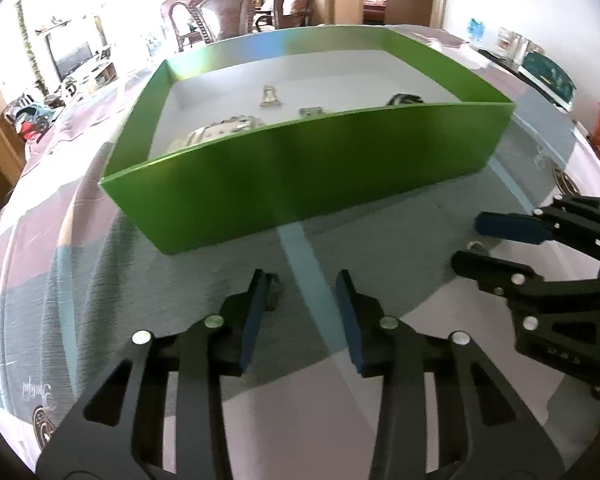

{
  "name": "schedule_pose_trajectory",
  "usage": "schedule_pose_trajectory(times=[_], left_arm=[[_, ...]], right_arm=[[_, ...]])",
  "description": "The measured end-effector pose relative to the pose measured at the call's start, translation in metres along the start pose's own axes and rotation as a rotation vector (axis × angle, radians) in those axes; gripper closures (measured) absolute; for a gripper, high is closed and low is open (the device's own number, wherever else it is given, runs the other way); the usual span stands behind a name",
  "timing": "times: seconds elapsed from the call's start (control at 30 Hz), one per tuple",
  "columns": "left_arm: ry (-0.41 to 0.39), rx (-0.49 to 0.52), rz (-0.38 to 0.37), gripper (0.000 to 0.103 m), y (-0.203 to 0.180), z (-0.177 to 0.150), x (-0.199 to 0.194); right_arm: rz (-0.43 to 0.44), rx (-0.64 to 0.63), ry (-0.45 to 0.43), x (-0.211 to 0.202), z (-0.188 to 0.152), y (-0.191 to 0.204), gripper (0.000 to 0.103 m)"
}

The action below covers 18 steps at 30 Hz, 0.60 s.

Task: Organize jewelry
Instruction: 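Close the left tool on the black hair tie while the right tool grasps the silver ring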

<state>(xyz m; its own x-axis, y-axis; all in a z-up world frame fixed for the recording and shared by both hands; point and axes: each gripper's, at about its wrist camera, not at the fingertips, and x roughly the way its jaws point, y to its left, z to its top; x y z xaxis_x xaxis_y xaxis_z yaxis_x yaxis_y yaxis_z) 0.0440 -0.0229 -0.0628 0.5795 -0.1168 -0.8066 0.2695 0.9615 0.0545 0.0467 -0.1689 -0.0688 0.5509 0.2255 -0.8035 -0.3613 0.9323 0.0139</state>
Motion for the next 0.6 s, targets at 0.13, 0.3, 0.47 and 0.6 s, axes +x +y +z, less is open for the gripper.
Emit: schedule_pose_trajectory(times=[0.13,0.3,0.47,0.6], left_arm=[[0.007,-0.008,-0.013,0.078,0.0024,0.0000,0.0015],[0.010,-0.015,-0.022,0.078,0.0044,0.0002,0.0008],[0.009,-0.034,-0.036,0.078,0.0089,-0.0001,0.0001],[-0.003,-0.032,-0.038,0.073,0.0080,0.0006,-0.0021]], right_arm=[[0.000,0.000,0.000,0.0001,0.0001,0.0002,0.066],[0.000,0.000,0.000,0.0001,-0.0001,0.0003,0.063],[-0.004,0.000,-0.001,0.0001,0.0004,0.0009,0.059],[-0.003,0.001,-0.001,-0.0002,0.0003,0.0009,0.058]])
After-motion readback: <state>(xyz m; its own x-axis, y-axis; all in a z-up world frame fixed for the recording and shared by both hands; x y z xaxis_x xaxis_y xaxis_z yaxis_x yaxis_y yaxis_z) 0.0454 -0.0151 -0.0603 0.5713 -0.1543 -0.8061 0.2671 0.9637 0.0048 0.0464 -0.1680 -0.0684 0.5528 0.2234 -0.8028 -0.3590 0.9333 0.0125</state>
